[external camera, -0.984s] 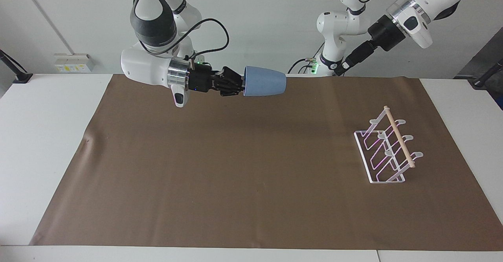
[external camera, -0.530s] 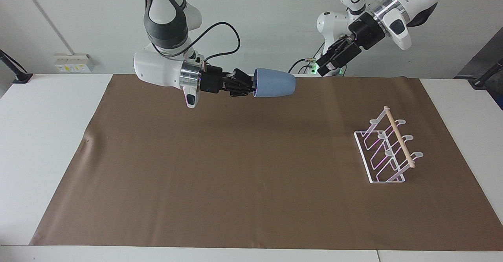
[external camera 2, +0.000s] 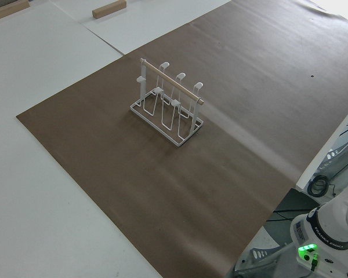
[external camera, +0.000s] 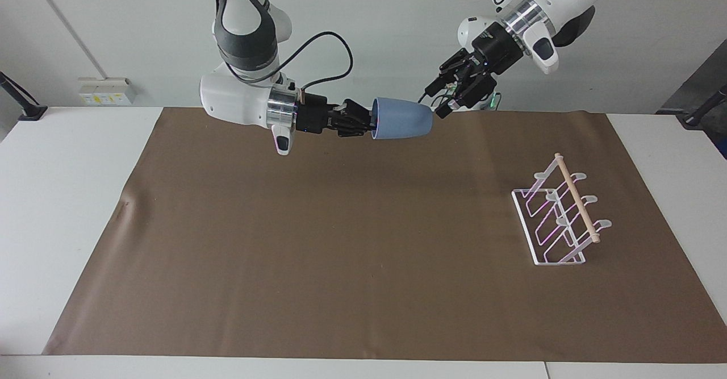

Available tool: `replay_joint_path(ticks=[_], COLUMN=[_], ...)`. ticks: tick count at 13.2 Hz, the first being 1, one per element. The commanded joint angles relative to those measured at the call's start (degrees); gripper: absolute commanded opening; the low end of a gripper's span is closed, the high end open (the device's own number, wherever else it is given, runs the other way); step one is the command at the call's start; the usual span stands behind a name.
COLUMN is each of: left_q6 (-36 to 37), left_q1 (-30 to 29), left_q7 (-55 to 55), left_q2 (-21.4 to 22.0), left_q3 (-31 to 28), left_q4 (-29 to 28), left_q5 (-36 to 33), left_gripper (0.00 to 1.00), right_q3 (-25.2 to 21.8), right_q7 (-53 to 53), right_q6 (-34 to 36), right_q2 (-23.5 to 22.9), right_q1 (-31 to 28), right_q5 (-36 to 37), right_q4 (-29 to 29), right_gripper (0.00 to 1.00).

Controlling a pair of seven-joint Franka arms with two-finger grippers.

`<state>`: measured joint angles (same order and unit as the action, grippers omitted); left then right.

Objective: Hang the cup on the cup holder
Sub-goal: 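Carry the cup toward the left gripper while the left gripper approaches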

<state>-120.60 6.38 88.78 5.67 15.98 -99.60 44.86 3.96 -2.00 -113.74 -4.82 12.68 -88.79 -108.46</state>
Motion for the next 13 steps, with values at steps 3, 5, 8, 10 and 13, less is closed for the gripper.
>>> replay_joint_path(ticks=[3,5,8,10,13], left_q6=[-10.5,-12.1,-19.6,-19.7,-20.7], left_q1=[3.6,3.8,4.9,4.9,5.8], left_q7=[4.4,5.3,7.5,8.1,8.1], left_q2=[4.6,4.5,4.3,4.3,3.9], left_q3=[-0.2,-0.2,-0.2,-0.2,-0.2], left_q4=[-8.2,-8.9,-10.9,-11.5,-11.7], left_q5=[0.6,0.6,0.6,0.6,0.6], left_gripper=[1.00,1.00,1.00,1.00,1.00], right_q3=[0.1,0.1,0.1,0.2,0.1], right_q7=[0.4,0.4,0.4,0.4,0.4], right_q6=[-0.9,-0.9,-0.8,-0.9,-0.9], right_q2=[0.5,0.5,0.5,0.5,0.5], right_q1=[0.1,0.1,0.1,0.1,0.1], right_q5=[-1.8,-1.8,-1.8,-1.8,-1.8], right_q4=[-0.7,-0.7,-0.7,-0.7,-0.7], right_gripper=[0.00,0.00,0.00,0.00,0.00])
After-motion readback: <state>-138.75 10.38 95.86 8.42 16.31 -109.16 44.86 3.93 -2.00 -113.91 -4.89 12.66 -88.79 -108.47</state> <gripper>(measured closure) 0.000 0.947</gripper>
